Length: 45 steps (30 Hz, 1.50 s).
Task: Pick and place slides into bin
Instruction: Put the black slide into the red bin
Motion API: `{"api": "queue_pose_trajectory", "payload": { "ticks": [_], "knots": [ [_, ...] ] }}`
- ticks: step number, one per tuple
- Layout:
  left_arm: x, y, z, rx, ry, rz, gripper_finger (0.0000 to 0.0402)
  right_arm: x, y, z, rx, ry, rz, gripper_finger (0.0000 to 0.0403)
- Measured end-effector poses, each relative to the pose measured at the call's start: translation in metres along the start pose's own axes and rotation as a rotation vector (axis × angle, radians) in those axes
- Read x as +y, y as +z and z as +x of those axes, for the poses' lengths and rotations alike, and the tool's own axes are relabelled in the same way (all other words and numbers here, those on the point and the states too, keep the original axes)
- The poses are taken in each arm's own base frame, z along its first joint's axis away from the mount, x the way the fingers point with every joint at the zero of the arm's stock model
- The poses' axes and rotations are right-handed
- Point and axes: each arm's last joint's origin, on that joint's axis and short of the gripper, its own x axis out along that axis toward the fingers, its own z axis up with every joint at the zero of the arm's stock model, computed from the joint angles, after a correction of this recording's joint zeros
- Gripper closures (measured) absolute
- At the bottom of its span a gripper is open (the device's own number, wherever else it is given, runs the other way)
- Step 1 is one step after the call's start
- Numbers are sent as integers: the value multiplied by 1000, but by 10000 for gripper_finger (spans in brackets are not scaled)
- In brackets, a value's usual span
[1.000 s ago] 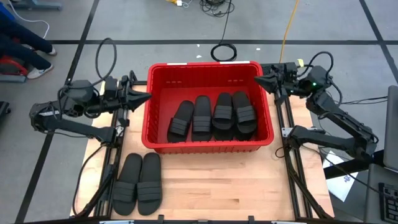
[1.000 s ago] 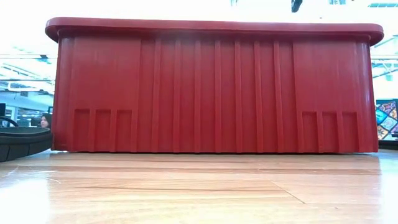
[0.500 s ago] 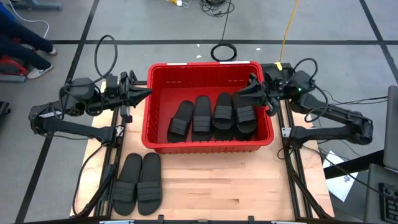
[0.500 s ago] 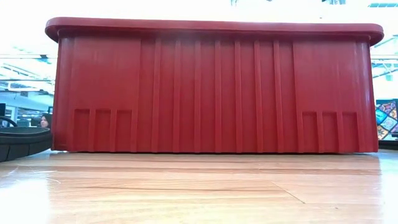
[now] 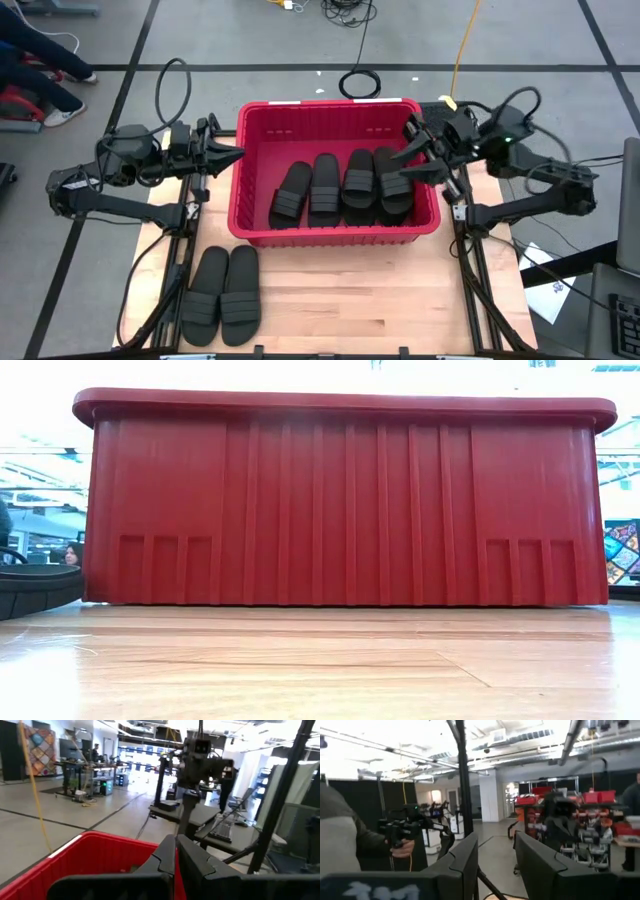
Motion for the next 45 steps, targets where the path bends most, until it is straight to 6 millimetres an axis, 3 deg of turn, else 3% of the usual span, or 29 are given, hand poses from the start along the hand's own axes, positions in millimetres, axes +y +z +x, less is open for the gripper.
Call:
{"api": "queue_pose_trajectory", "payload": {
  "ticks": [5,9,14,23,28,35,41,45],
  "knots": [
    [-4,-1,0,29,-144,-17,398,20,16,14,84,-44,-74,280],
    [-7,-8,-1,134,-255,-112,391,25,3,23,250,-134,-95,280],
    [-16,-29,-2,367,-316,-203,351,22,-9,26,342,-217,-99,280],
    [-37,-60,-8,745,-346,-398,251,21,-11,27,353,-223,-90,280],
    [-62,-88,-9,996,-397,-311,212,19,-13,26,371,-278,-90,280],
    [-95,-146,-12,1306,-363,-355,203,19,-17,25,407,-293,-16,280],
    [-114,-183,-13,1367,-443,-405,214,19,-18,24,415,-299,7,280],
    [-115,-204,-11,1406,-391,-402,215,19,-18,24,413,-300,17,280]
  ]
}}
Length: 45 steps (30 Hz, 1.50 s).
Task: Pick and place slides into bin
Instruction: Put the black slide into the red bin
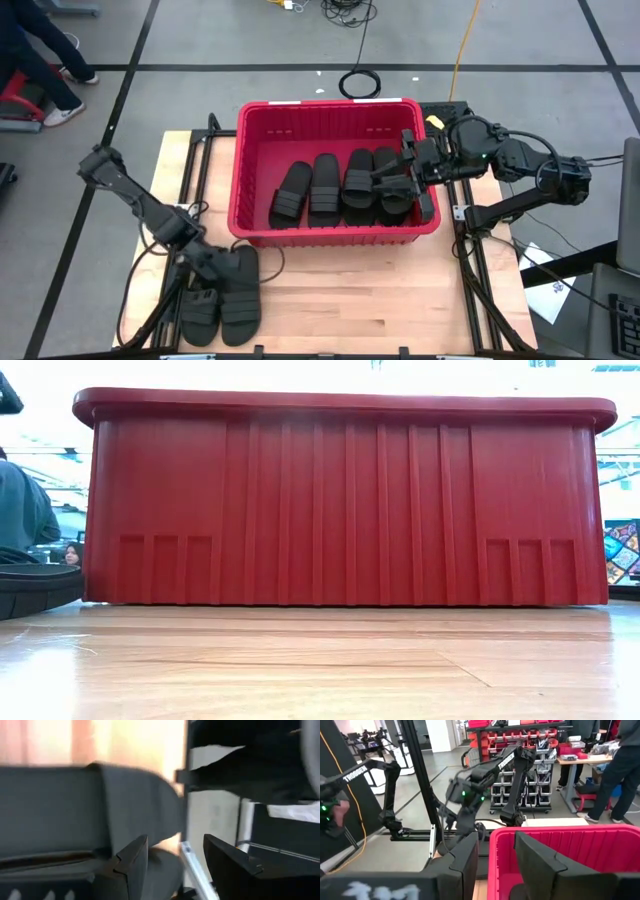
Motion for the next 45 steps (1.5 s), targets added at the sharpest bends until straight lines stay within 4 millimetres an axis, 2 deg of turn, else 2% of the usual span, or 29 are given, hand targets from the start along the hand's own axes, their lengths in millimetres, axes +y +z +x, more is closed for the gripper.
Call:
{"api": "queue_pose_trajectory", "payload": {
  "ticks": [4,10,18,23,28,37,42,45],
  "knots": [
    [13,-3,17,45,49,-40,215,0,0,0,-1,0,23,280],
    [28,-7,35,123,0,-66,214,0,0,0,-5,1,48,280],
    [55,-8,47,41,72,-58,170,0,0,0,-5,1,75,280],
    [64,-7,58,-54,-16,-30,139,0,0,0,-4,1,119,280],
    [72,-11,70,-104,-89,-38,127,0,2,0,-17,3,128,280],
    [78,-18,75,-81,-133,-56,143,1,6,0,-62,12,136,280],
    [78,-18,75,-57,-157,-49,174,1,6,0,-61,11,126,280],
    [76,-17,75,-61,-180,-13,210,1,6,0,-62,10,109,280]
  ]
}}
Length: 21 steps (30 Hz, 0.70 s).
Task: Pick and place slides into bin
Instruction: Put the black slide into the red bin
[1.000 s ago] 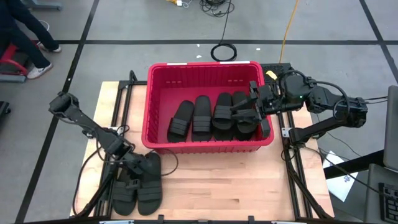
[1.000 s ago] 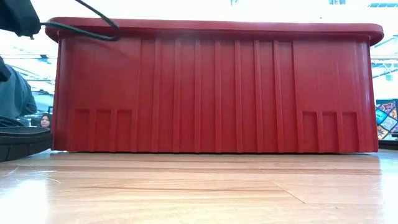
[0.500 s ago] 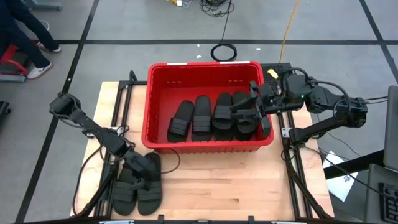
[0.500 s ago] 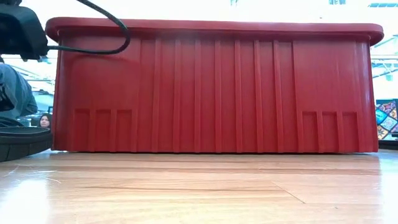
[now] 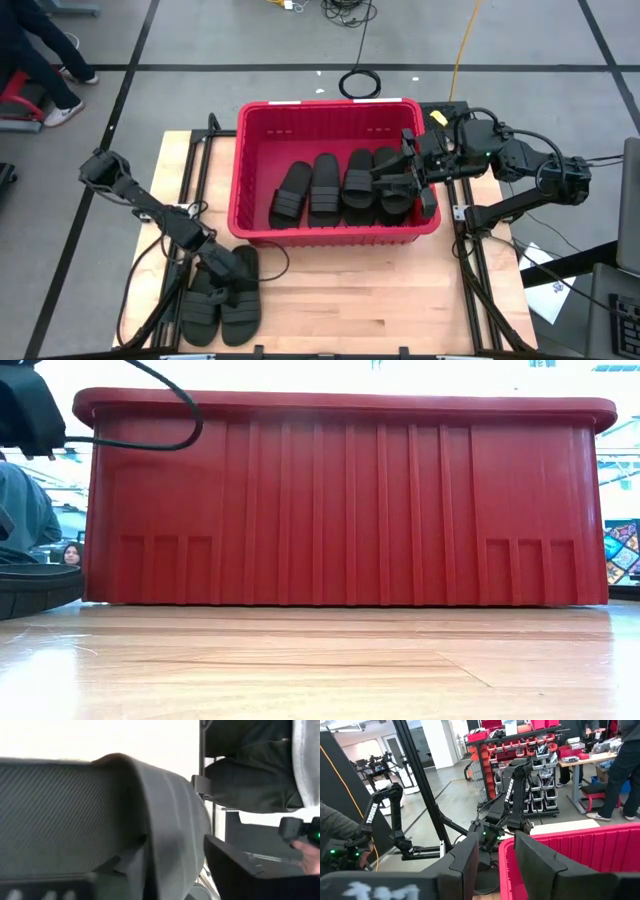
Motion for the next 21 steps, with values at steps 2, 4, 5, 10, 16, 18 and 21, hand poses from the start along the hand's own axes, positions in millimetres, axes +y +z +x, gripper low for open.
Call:
{"api": "queue_pose_trajectory", "payload": {
  "ticks": [2,4,5,10,16,18,21],
  "knots": [
    [-3,0,0,-6,-15,47,251,0,0,0,0,0,0,280],
    [-8,0,1,-7,-34,105,303,0,0,0,0,0,1,280],
    [-11,1,1,-3,-46,121,332,0,0,0,0,0,2,280],
    [-33,1,0,87,-180,122,388,0,0,0,0,-2,0,280],
    [-89,10,-13,168,-320,233,397,-1,1,0,-20,-50,-28,280],
    [-107,12,-21,187,-278,290,398,-2,1,0,-26,-79,-30,280],
    [-129,13,-42,247,-190,354,399,-3,2,0,-31,-106,-32,280]
  ]
}}
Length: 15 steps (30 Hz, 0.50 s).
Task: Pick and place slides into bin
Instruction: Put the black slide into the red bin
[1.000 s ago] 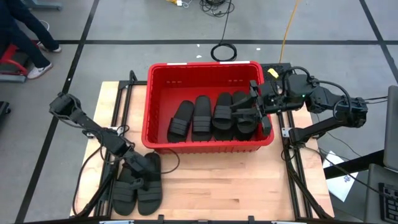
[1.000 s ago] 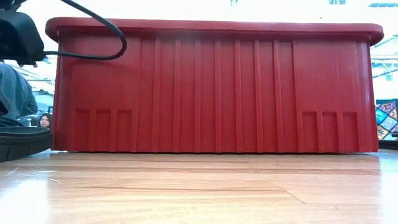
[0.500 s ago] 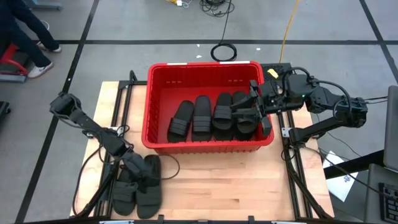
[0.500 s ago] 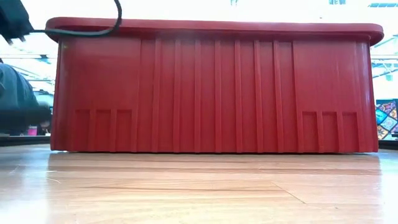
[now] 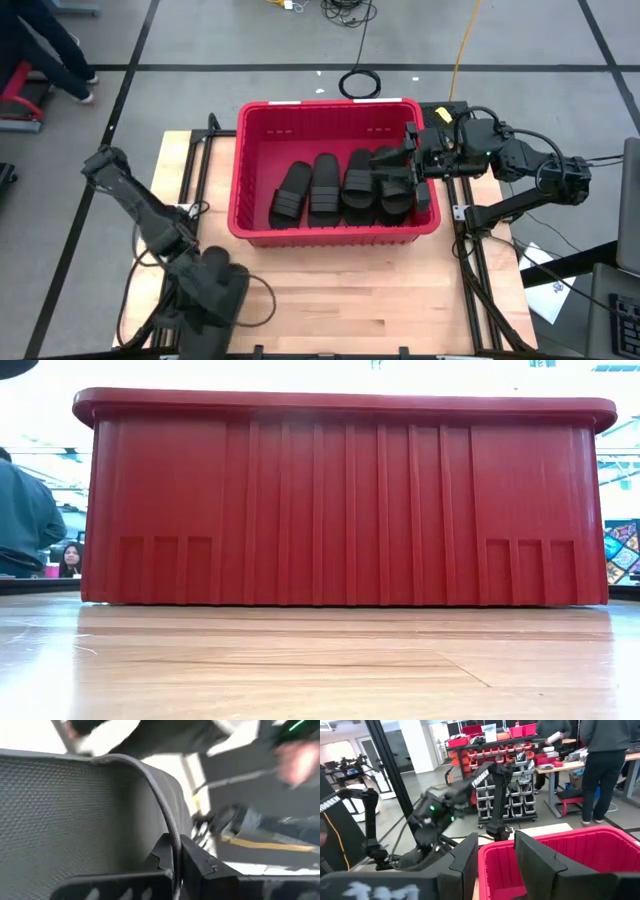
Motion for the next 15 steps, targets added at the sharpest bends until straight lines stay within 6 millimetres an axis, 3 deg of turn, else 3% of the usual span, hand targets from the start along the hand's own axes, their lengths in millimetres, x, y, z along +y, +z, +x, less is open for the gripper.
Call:
{"api": "queue_pose_trajectory", "payload": {
  "ticks": [7,15],
  "knots": [
    [-34,0,-68,132,355,98,400,0,0,0,-1,-6,-25,280],
    [-45,20,-149,-19,633,250,400,-1,0,0,-7,-41,-21,280]
  ]
}}
